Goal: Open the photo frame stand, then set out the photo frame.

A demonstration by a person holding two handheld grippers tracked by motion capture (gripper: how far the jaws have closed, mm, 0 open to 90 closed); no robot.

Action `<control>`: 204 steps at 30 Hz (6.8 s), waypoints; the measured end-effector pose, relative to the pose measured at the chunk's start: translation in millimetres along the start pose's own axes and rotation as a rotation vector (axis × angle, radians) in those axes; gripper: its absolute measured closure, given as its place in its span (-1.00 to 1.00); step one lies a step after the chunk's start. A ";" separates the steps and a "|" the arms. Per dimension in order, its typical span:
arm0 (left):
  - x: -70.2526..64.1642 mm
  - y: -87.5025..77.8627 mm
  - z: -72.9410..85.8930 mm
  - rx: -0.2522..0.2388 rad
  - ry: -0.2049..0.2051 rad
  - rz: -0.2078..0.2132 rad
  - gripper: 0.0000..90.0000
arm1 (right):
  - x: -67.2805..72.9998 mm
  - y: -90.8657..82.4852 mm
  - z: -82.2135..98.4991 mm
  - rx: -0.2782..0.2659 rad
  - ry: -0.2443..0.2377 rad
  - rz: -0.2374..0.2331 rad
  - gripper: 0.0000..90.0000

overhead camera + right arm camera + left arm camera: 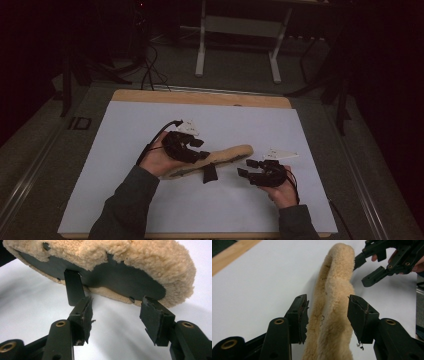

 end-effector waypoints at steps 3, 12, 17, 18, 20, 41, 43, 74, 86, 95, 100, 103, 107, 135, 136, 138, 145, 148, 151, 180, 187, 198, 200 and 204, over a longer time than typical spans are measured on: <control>2.8 -5.8 3.0 -0.007 -0.004 -0.025 0.14 | -0.4 -0.1 0.0 -0.002 0.003 0.000 -0.05; 8.7 -26.8 14.1 -0.068 -0.042 -0.115 0.14 | -3.4 -2.6 -1.0 -0.011 0.010 0.006 -0.05; 9.4 -40.1 29.3 -0.098 -0.074 -0.149 0.17 | -6.0 -3.7 -1.2 -0.018 0.023 0.016 -0.04; 9.6 -42.3 32.5 -0.107 -0.084 -0.156 0.17 | -6.3 -3.9 -1.4 -0.020 0.023 0.016 -0.03; 10.2 -46.6 40.1 -0.117 -0.097 -0.169 0.18 | -7.2 -4.0 -1.6 -0.021 0.025 0.022 -0.03; 14.8 -66.7 91.9 -0.201 -0.243 -0.231 0.45 | -18.7 -9.2 -4.5 -0.070 0.051 0.156 0.84; 15.2 -66.0 94.8 -0.200 -0.252 -0.234 0.46 | -21.5 -8.5 -4.2 -0.077 0.054 0.172 0.88; 4.1 -45.6 107.4 -0.165 -0.231 -0.139 0.82 | -21.6 19.6 -7.4 -0.027 0.054 0.231 1.00; 3.1 -41.3 109.1 -0.162 -0.229 -0.124 0.91 | -23.6 21.0 -8.2 -0.011 0.051 0.235 1.00; 1.8 -38.3 109.1 -0.165 -0.232 -0.112 0.95 | -24.8 22.6 -9.6 -0.011 0.054 0.232 1.00; 1.8 -32.8 111.7 -0.153 -0.236 -0.107 0.98 | -25.2 23.5 -10.5 -0.009 0.056 0.233 1.00; 0.4 -30.1 111.9 -0.143 -0.233 -0.103 0.99 | -25.2 24.3 -11.3 -0.010 0.057 0.231 1.00; -1.0 -29.0 111.3 -0.136 -0.226 -0.097 1.00 | -24.4 25.9 -12.7 -0.010 0.058 0.228 1.00; -11.5 -19.2 106.5 -0.124 -0.198 -0.050 1.00 | -8.0 34.6 -24.9 -0.009 0.023 0.209 1.00; -11.6 -19.1 106.4 -0.125 -0.199 -0.050 1.00 | -7.0 35.0 -24.8 -0.009 0.021 0.207 1.00; -11.6 -19.0 106.3 -0.126 -0.200 -0.049 1.00 | -4.8 35.9 -24.8 -0.010 0.019 0.202 1.00; -12.0 -18.1 105.9 -0.130 -0.202 -0.044 1.00 | 5.9 39.4 -25.3 -0.005 -0.001 0.186 1.00; -12.7 -17.7 105.5 -0.131 -0.201 -0.041 1.00 | 10.3 41.6 -25.3 -0.001 -0.011 0.180 1.00; -13.3 -17.0 104.9 -0.132 -0.199 -0.040 1.00 | 12.8 44.1 -25.4 0.000 -0.014 0.175 1.00; -27.0 -4.7 96.1 -0.120 -0.164 0.009 1.00 | 19.2 54.7 -31.0 0.008 -0.017 0.163 1.00; -31.7 -1.7 92.6 -0.122 -0.156 0.029 1.00 | 22.4 55.5 -32.7 0.008 -0.021 0.160 1.00; -36.2 1.9 89.4 -0.121 -0.144 0.048 1.00 | 26.9 56.9 -34.8 0.008 -0.027 0.154 1.00; -37.1 2.5 88.9 -0.121 -0.141 0.052 1.00 | 27.2 57.3 -35.4 0.007 -0.029 0.155 1.00; -38.8 3.7 88.0 -0.122 -0.134 0.061 1.00 | 27.8 57.5 -36.4 0.008 -0.032 0.155 1.00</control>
Point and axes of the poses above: each handheld gripper's, and its own axes: y roughly forward along the jaws, z roughly out of its underside, x roughly to its left, the point moved 8 cm from there along y, roughly forward along the jaws, and after that the axes turned 9 degrees about y, right-handed, at the moved point
